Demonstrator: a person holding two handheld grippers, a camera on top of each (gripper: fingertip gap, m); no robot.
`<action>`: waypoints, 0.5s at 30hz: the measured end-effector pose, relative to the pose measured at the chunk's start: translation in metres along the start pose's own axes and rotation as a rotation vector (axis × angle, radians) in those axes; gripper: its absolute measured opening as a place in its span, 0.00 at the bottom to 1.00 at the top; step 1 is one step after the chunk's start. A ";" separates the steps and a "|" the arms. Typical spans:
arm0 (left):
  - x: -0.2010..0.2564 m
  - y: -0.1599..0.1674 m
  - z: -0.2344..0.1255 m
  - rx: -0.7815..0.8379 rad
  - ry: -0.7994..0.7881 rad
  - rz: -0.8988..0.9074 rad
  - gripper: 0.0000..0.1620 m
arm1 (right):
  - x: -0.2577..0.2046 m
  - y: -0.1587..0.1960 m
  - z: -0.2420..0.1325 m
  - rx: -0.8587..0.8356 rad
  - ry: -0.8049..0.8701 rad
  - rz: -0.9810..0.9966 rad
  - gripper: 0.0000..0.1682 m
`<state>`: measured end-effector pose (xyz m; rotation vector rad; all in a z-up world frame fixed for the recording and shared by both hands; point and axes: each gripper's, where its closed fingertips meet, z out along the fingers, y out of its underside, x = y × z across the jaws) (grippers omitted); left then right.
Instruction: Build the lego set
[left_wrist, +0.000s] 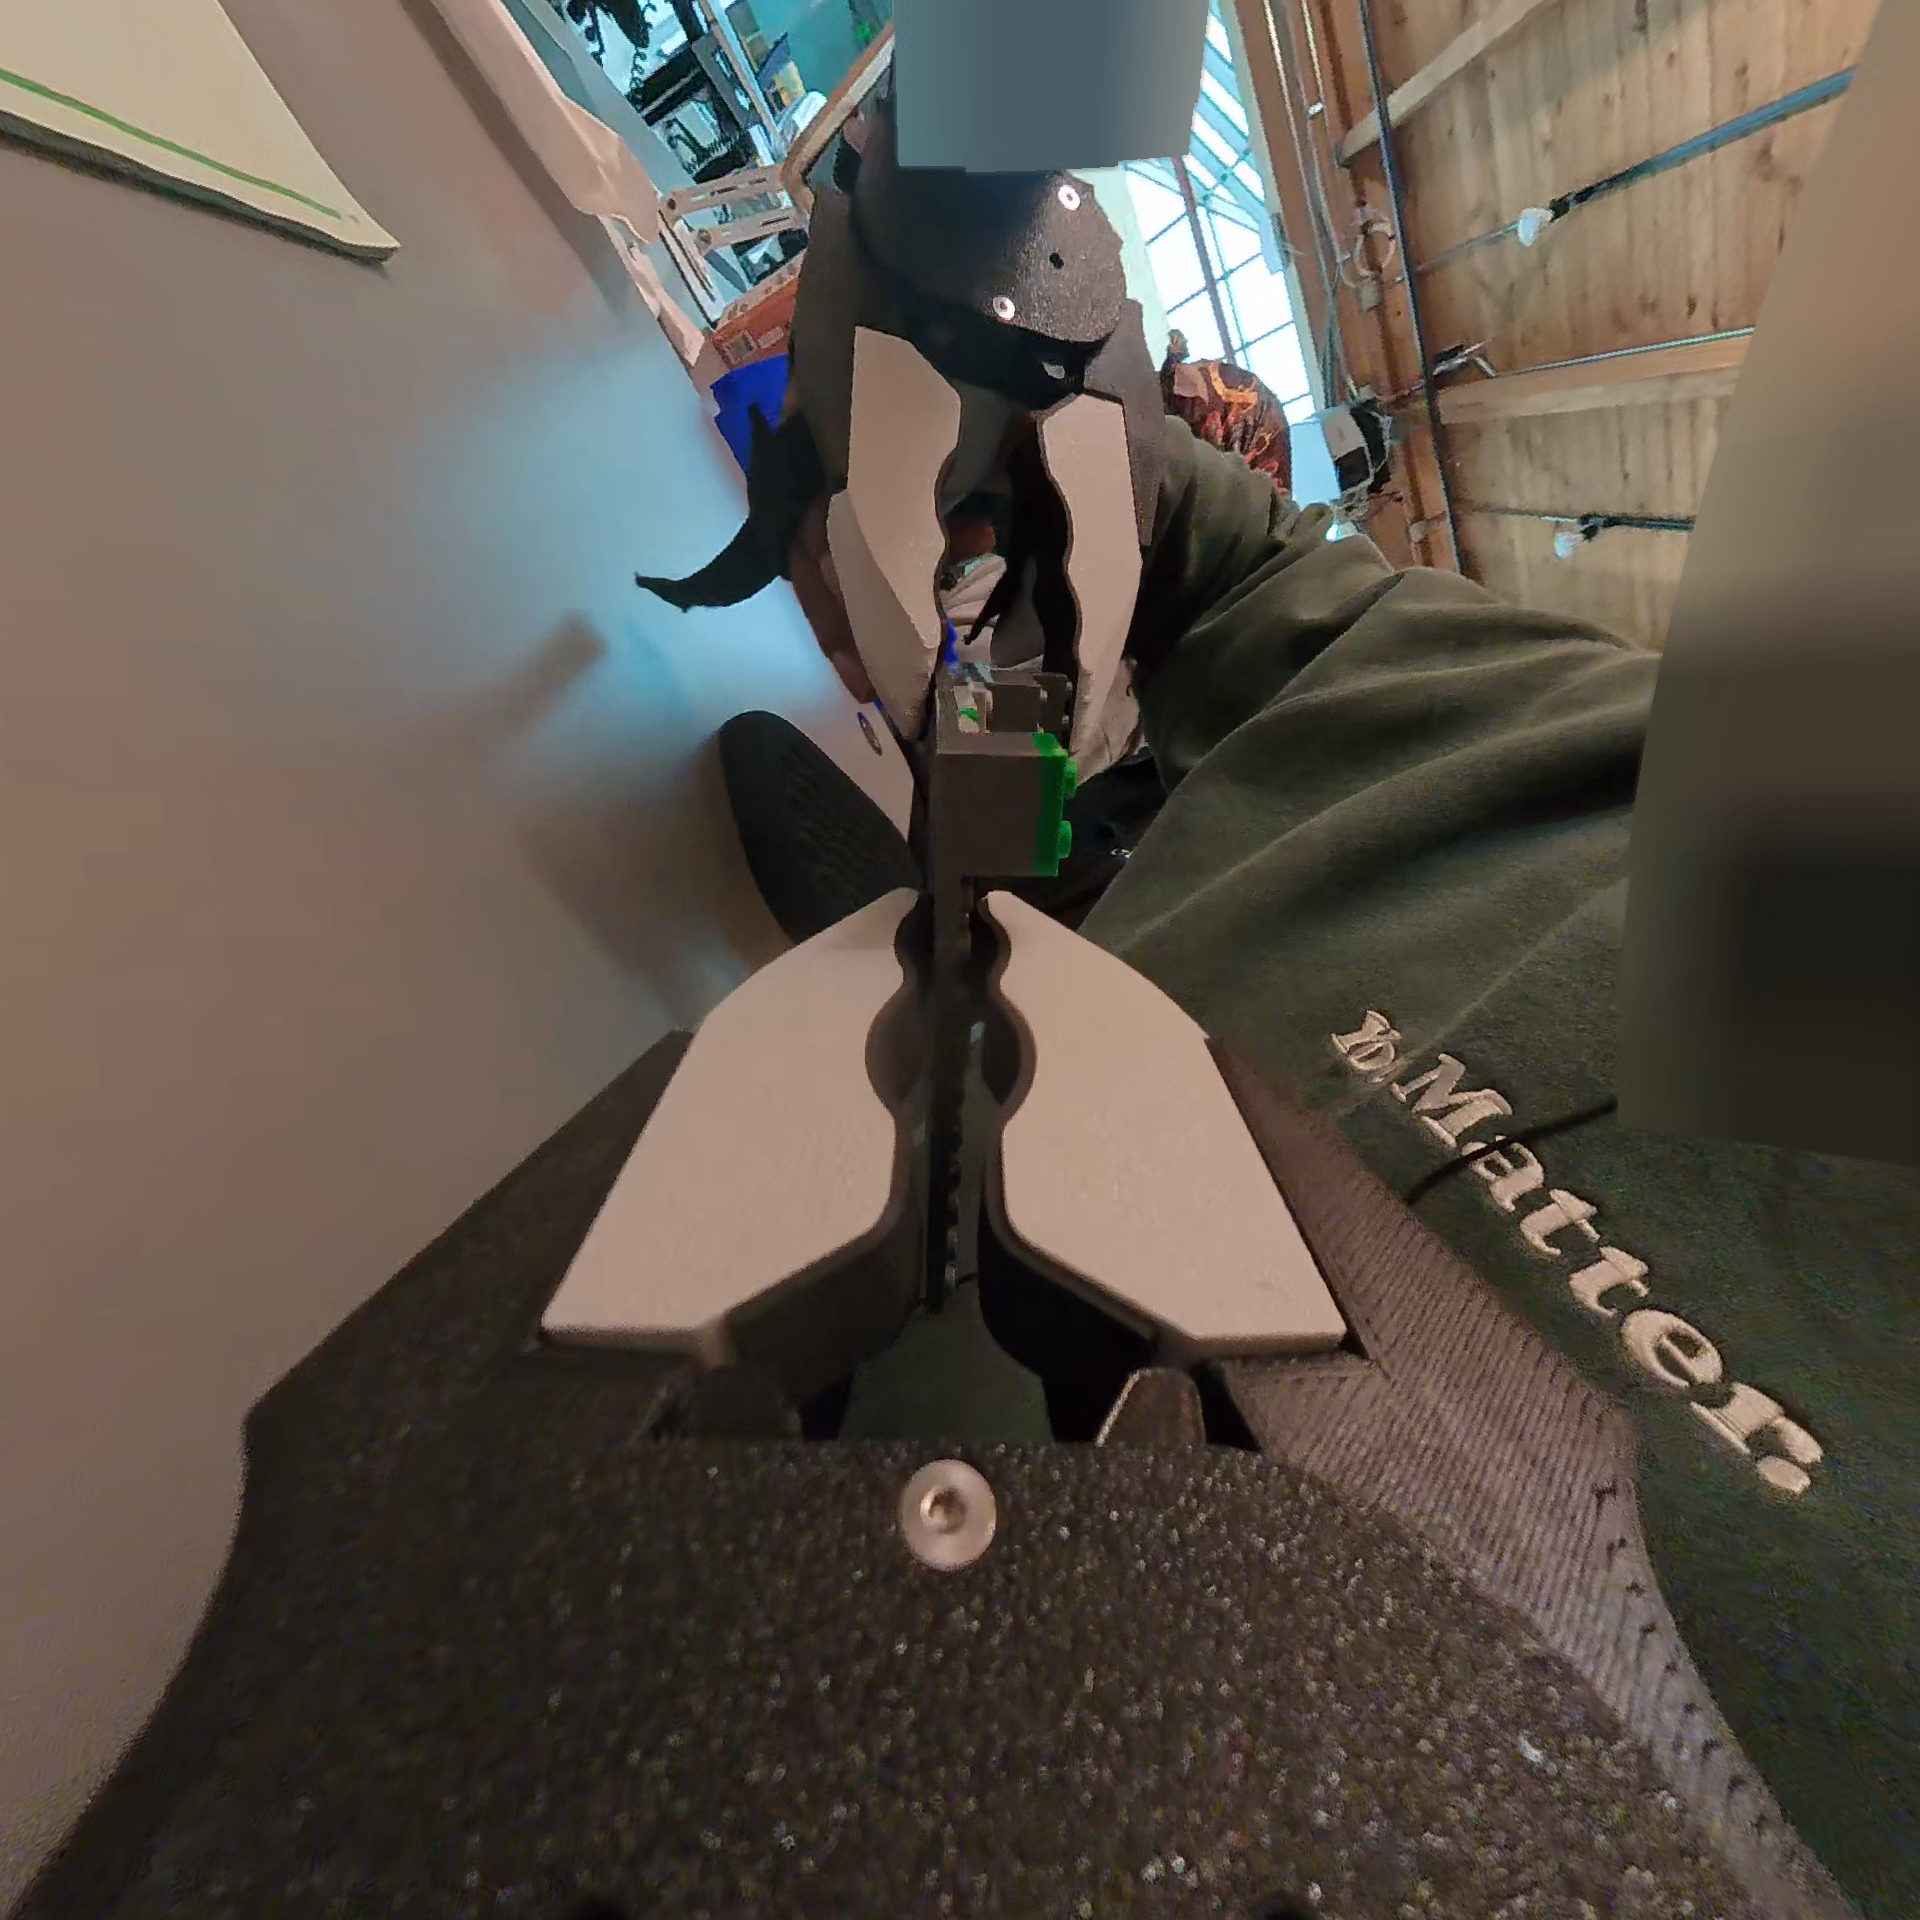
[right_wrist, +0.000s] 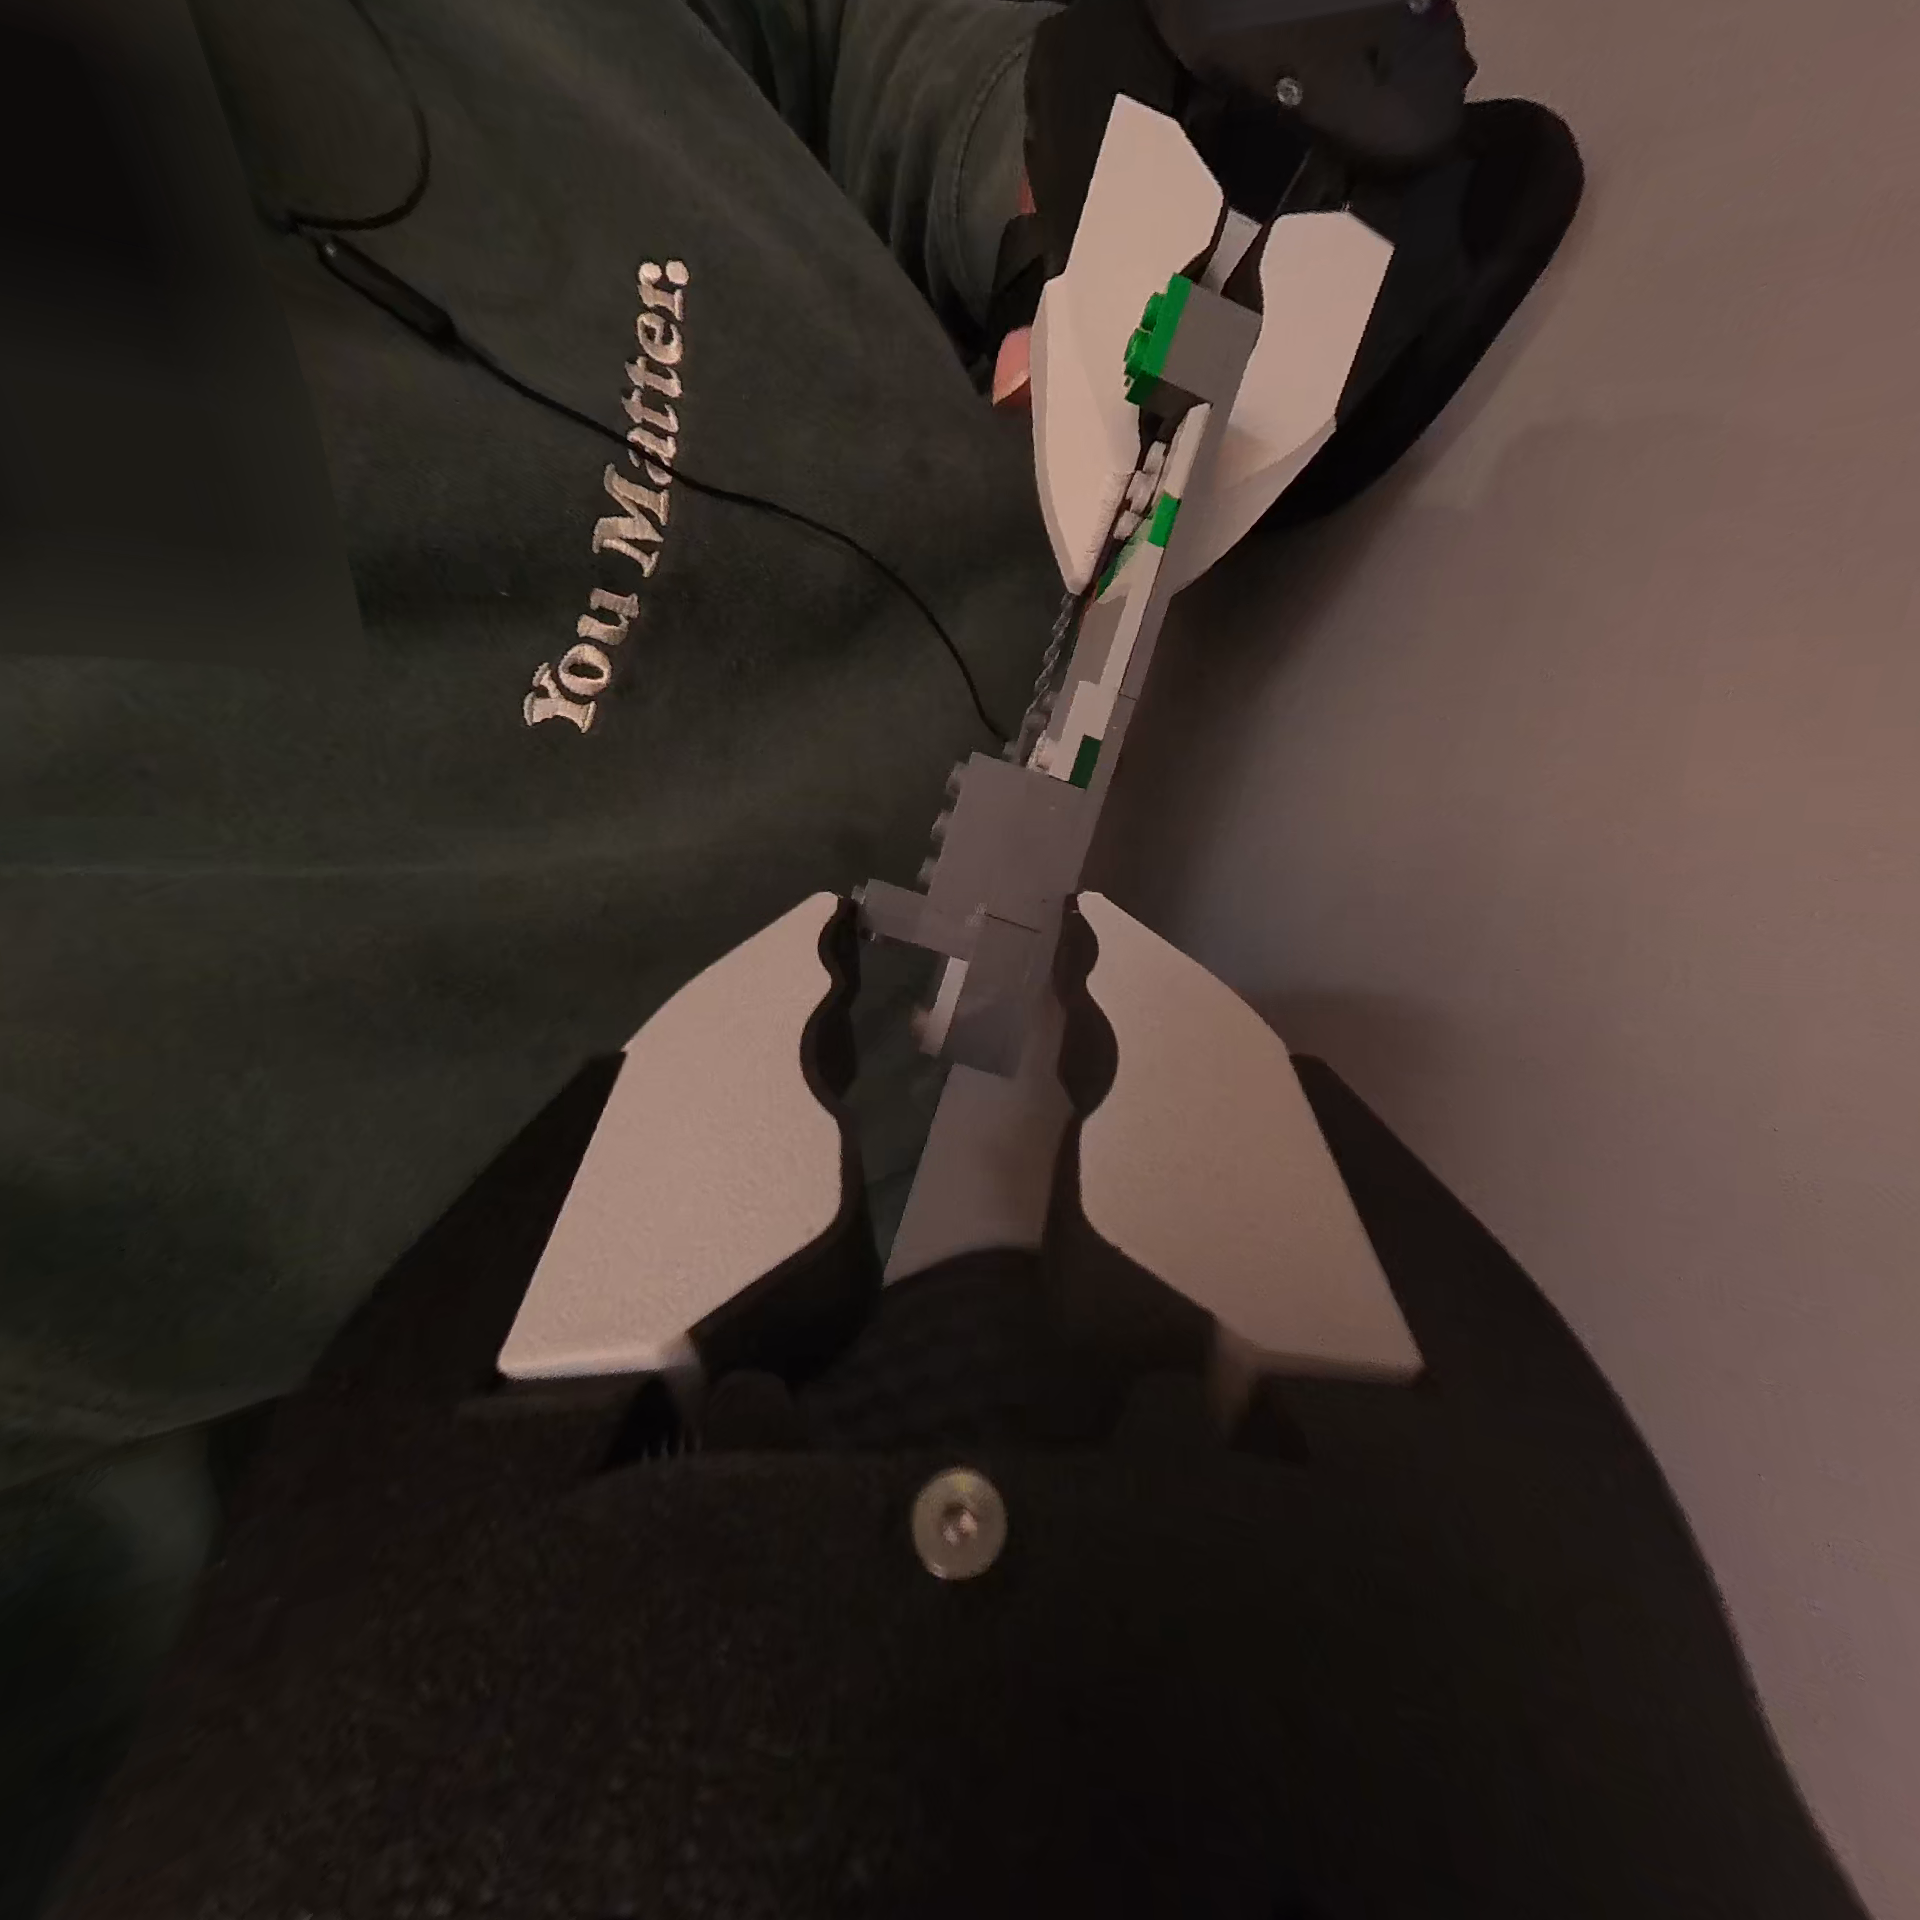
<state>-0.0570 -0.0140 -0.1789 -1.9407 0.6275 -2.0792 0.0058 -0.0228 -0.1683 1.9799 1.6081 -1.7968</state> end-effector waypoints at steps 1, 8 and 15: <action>-0.001 0.000 -0.001 0.002 -0.005 -0.001 0.04 | 0.000 0.000 0.001 -0.002 0.005 -0.003 0.22; -0.015 -0.023 -0.011 0.111 -0.017 -0.139 0.04 | 0.018 -0.024 -0.023 0.134 0.308 -0.178 0.31; -0.031 -0.031 -0.012 0.166 0.014 -0.354 0.04 | 0.046 -0.024 -0.043 0.258 0.878 -0.501 0.24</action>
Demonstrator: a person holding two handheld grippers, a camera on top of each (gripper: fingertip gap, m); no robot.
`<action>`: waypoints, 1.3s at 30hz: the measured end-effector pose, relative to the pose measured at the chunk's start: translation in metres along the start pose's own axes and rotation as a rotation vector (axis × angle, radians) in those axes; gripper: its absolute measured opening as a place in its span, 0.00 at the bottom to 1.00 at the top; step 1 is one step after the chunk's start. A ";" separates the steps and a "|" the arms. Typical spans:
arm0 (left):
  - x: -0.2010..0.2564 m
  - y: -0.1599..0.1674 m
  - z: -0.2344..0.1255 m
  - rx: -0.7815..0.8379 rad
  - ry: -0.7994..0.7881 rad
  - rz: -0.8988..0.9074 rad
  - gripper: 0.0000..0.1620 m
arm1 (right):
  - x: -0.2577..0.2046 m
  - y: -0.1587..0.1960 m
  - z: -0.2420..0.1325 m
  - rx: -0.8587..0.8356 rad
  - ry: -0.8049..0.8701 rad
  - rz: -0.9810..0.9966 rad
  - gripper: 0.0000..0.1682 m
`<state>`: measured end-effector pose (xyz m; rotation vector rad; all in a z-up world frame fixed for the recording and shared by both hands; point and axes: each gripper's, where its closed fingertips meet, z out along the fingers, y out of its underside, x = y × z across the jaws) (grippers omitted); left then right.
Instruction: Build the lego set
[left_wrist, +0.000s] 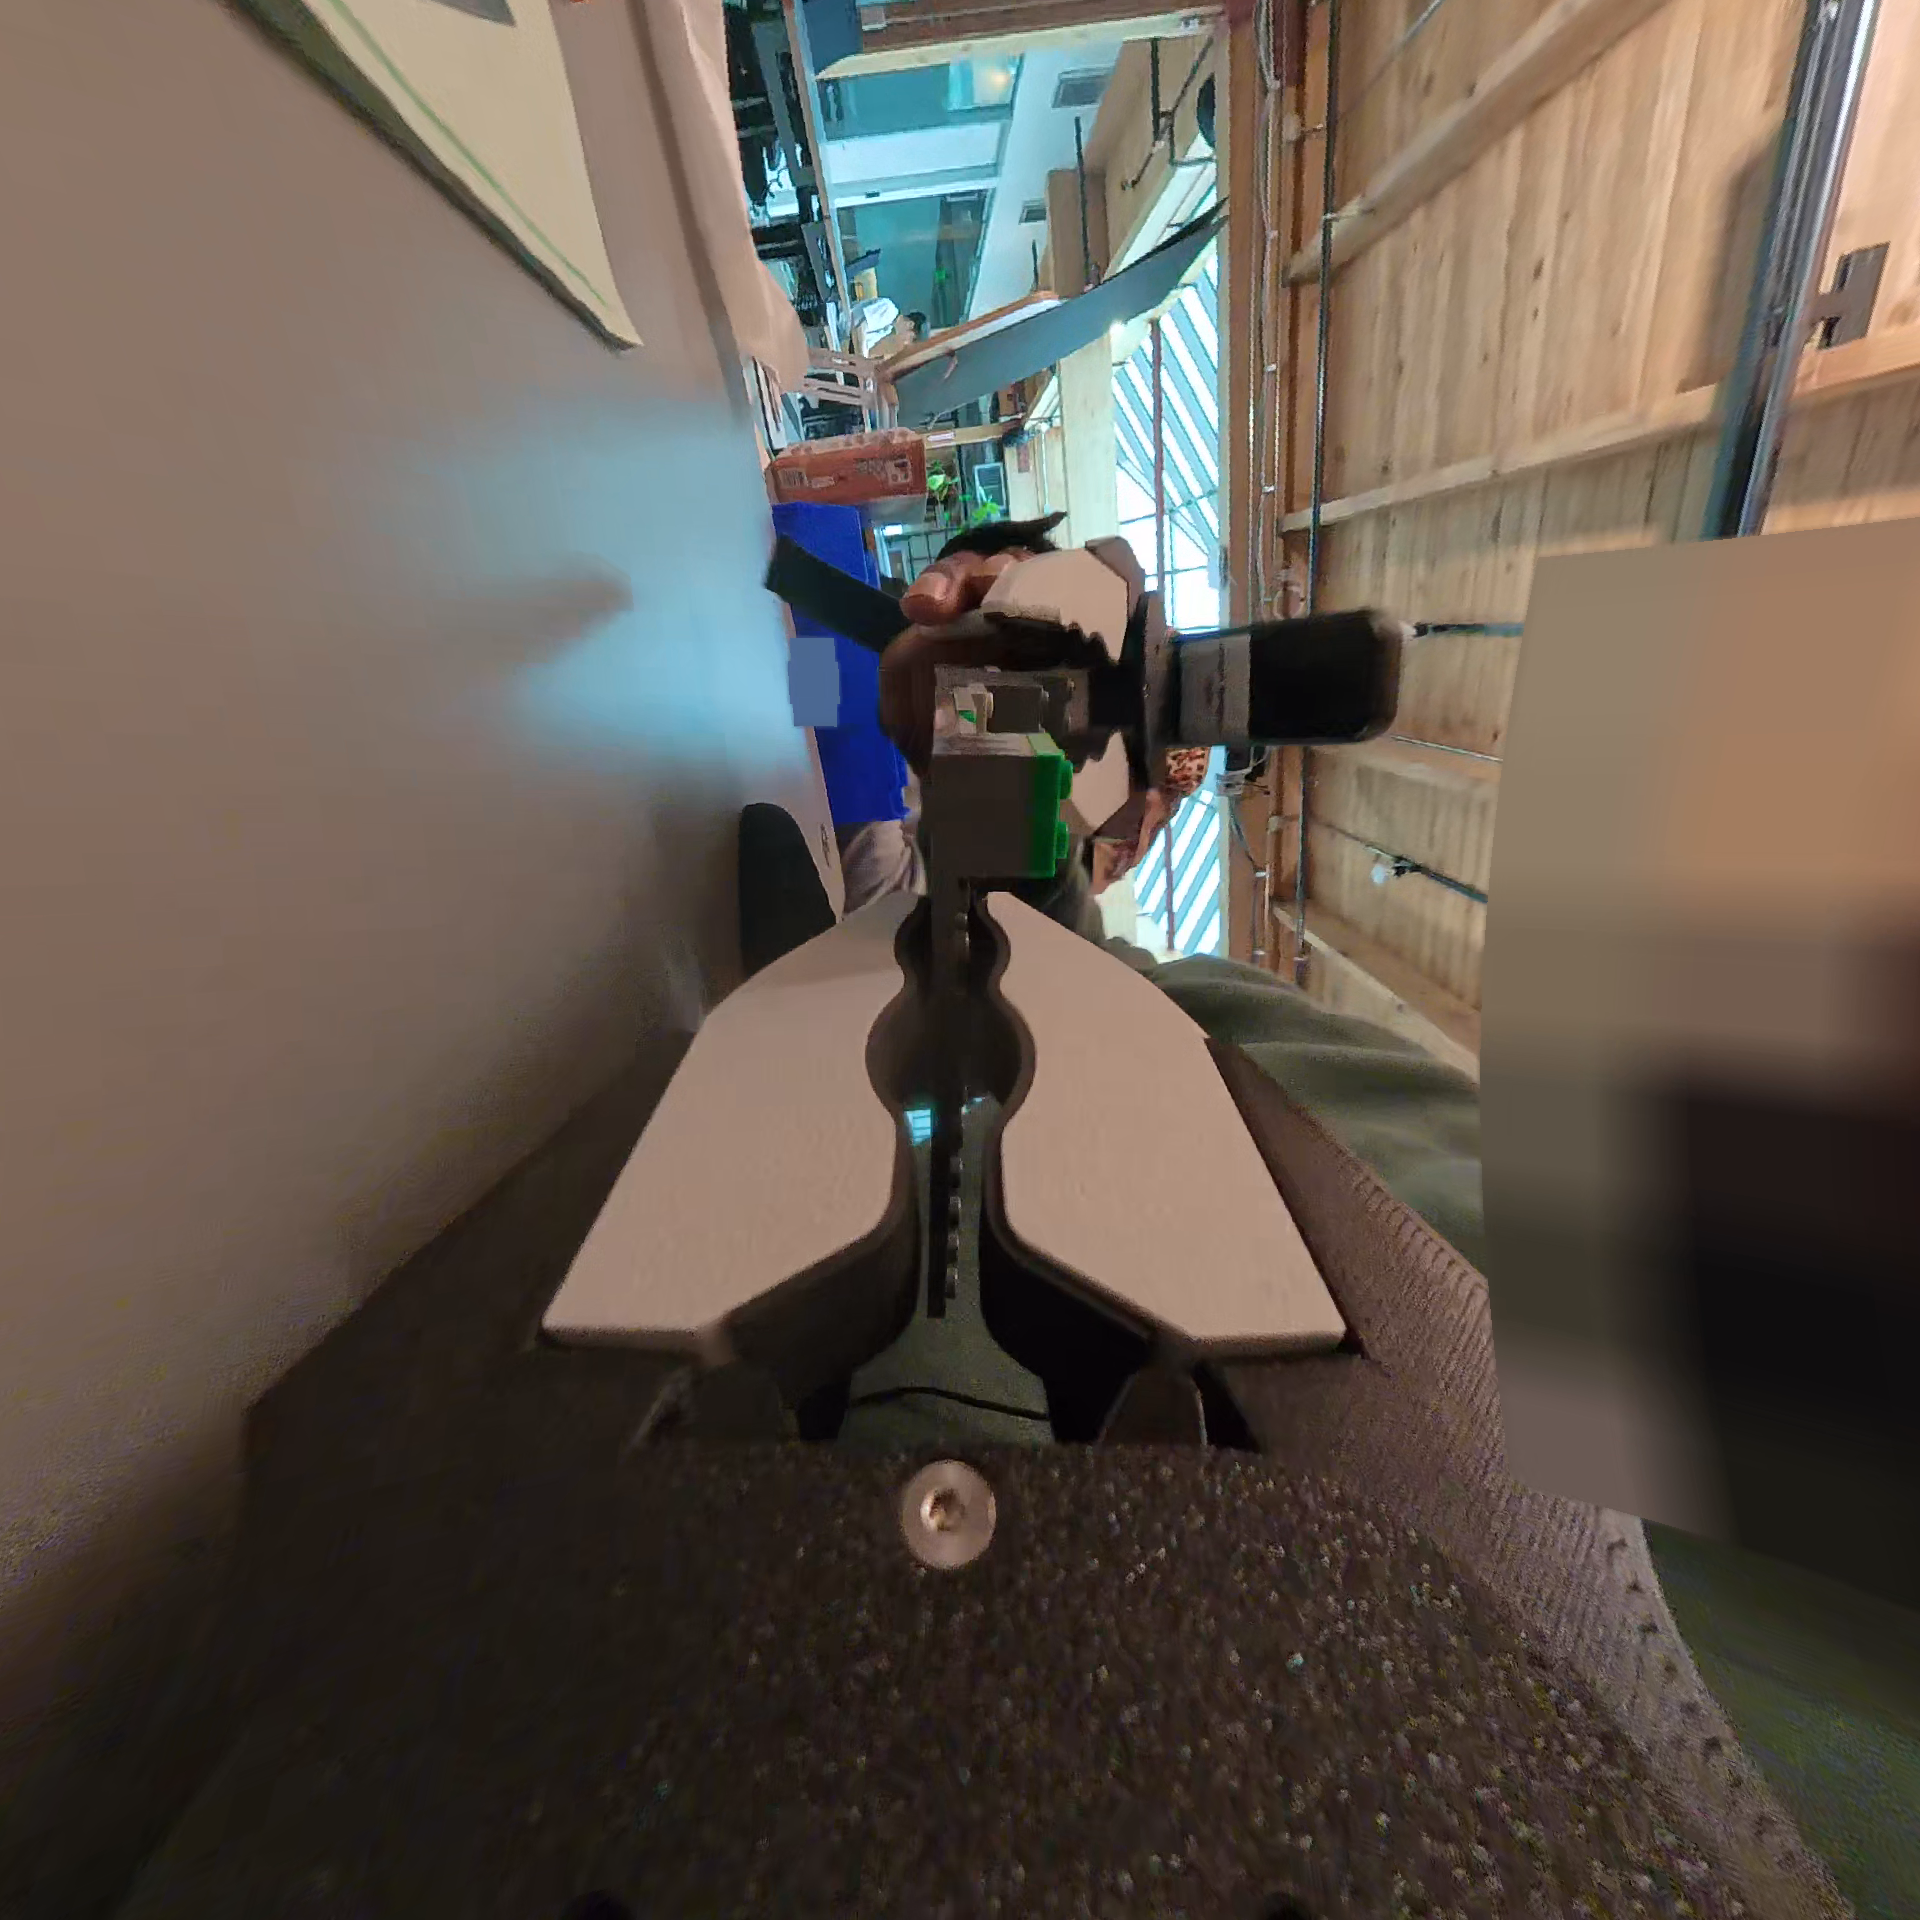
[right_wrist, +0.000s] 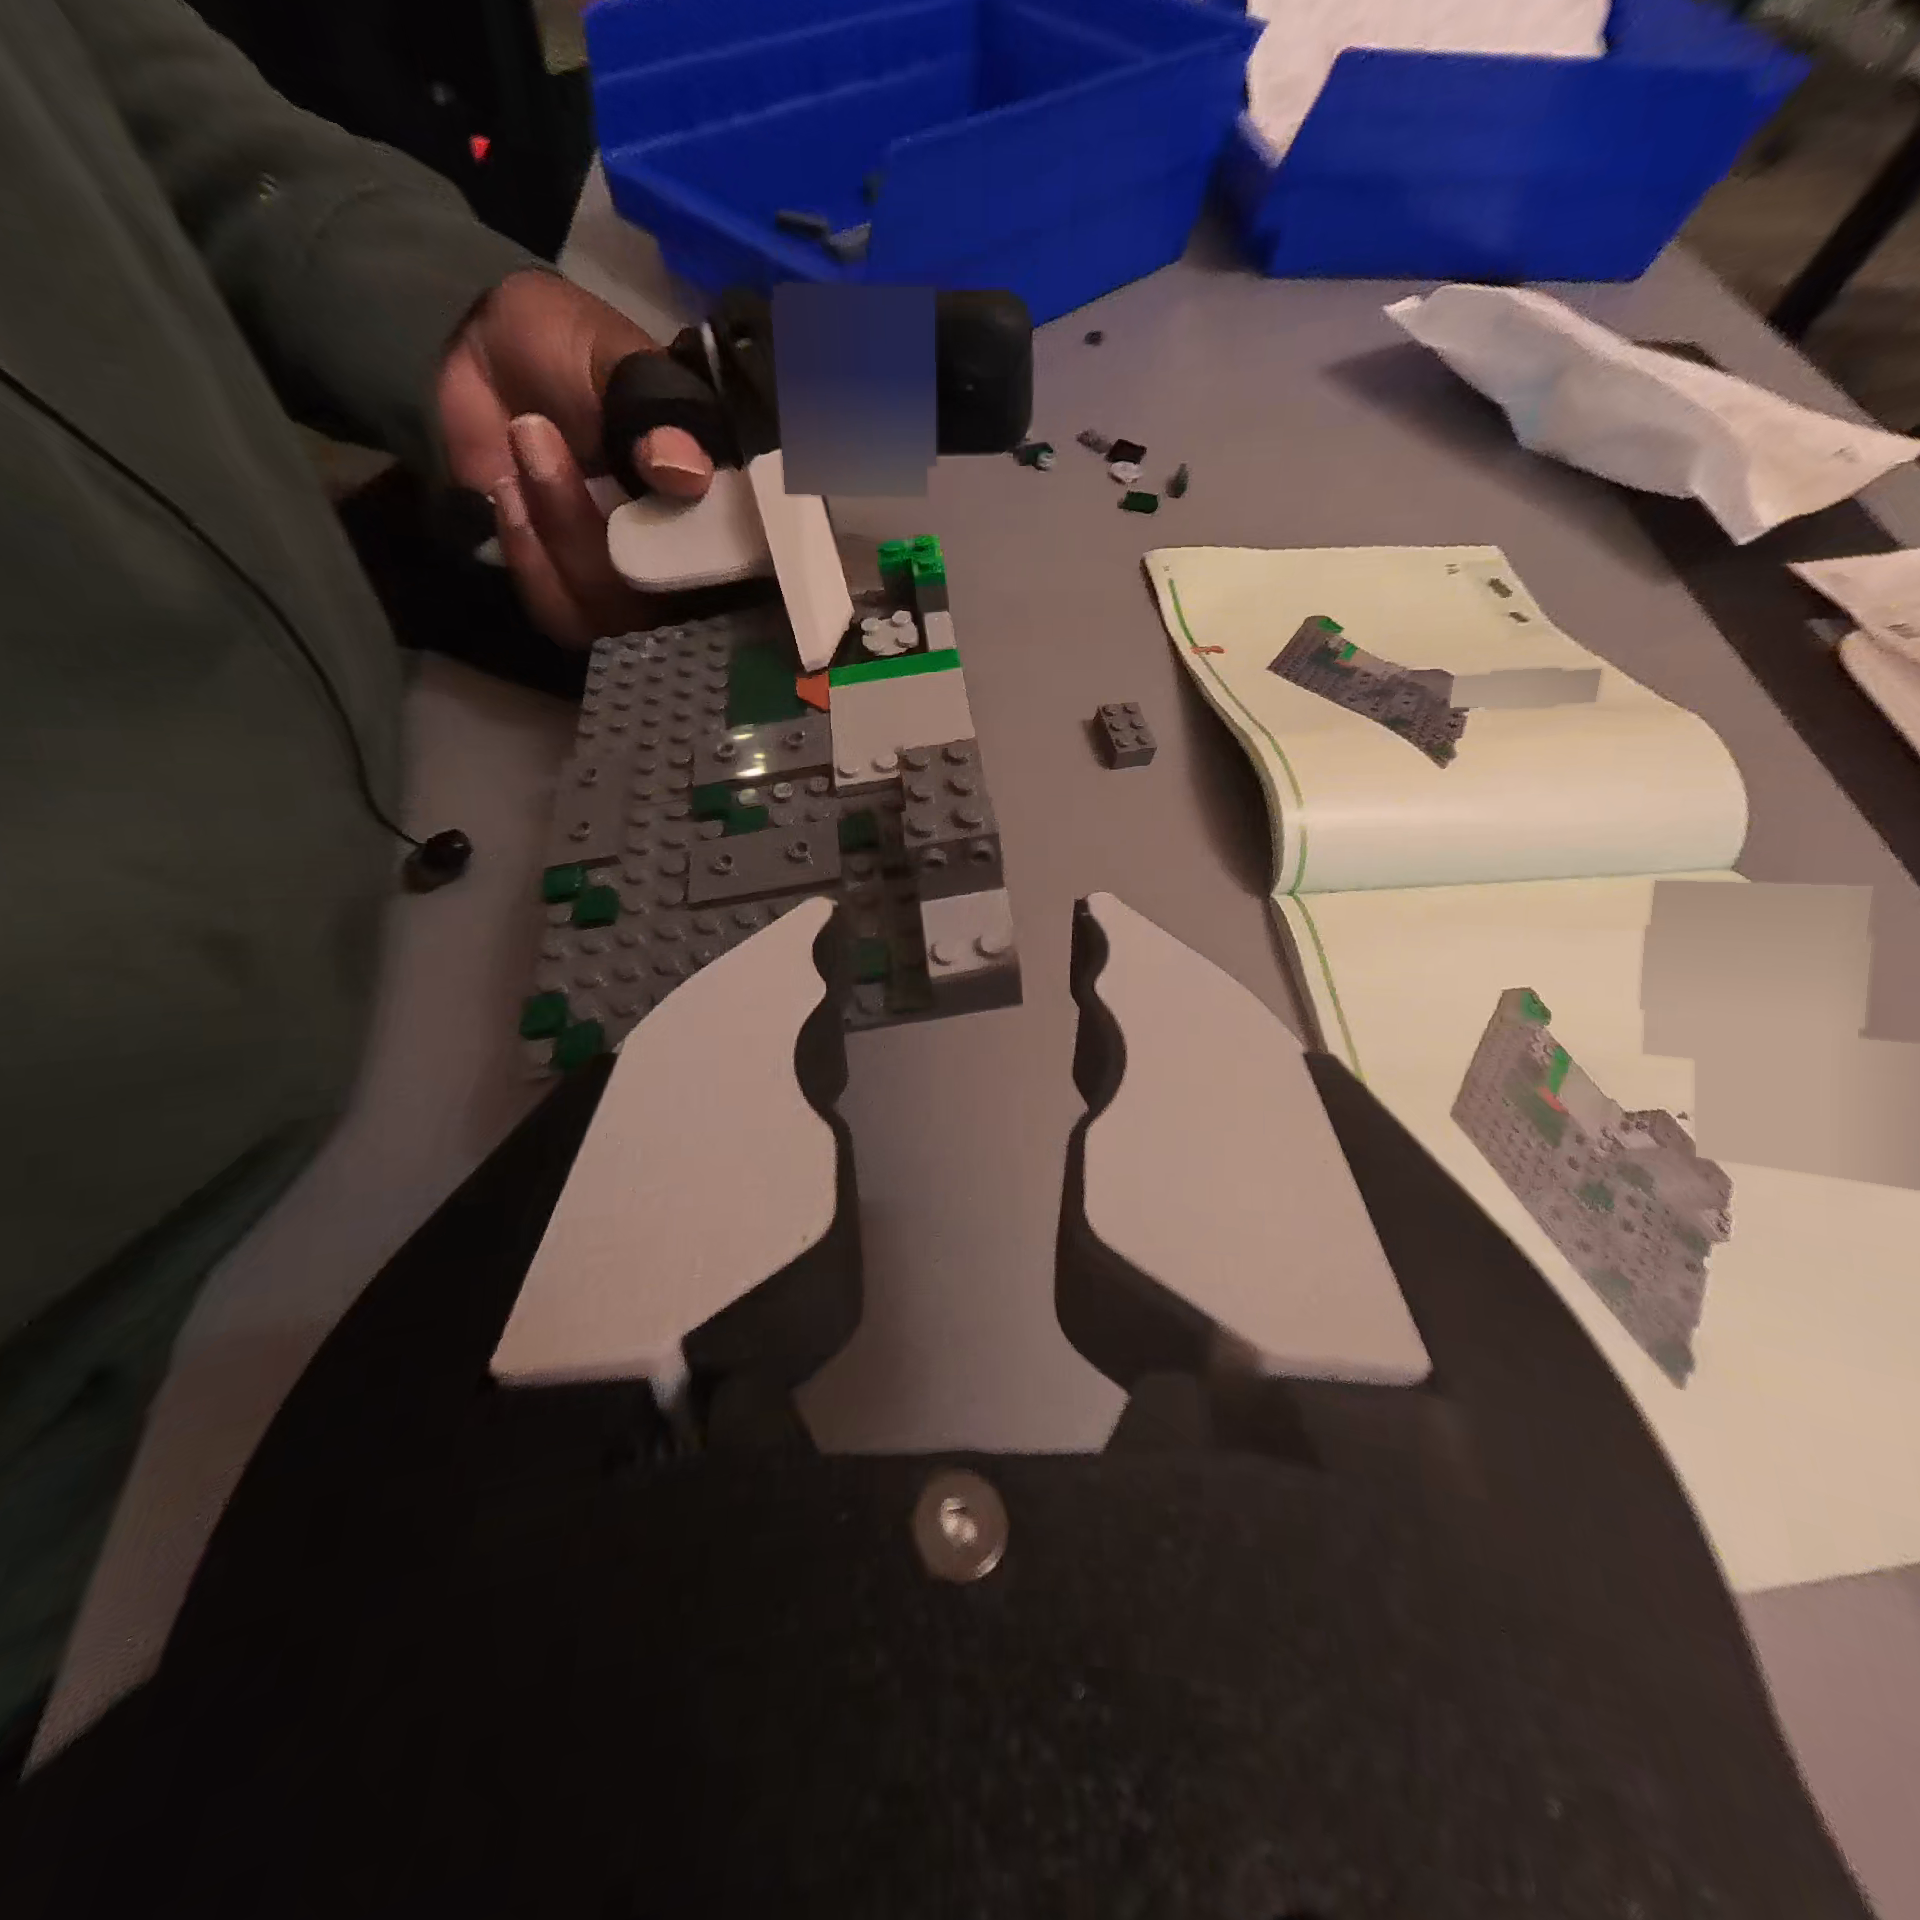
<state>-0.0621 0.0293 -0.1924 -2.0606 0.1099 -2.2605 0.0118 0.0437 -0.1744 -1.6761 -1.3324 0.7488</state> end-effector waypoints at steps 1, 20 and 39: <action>-0.001 0.001 0.001 -0.008 0.003 -0.020 0.04 | -0.002 0.003 0.003 0.015 0.025 -0.008 0.24; 0.000 -0.011 -0.036 -0.194 -0.280 0.460 0.23 | 0.000 0.013 -0.007 0.170 -0.058 0.115 0.10; -0.097 -0.107 -0.052 -0.852 -0.962 1.272 0.10 | 0.002 0.041 -0.022 0.141 -0.113 0.205 0.10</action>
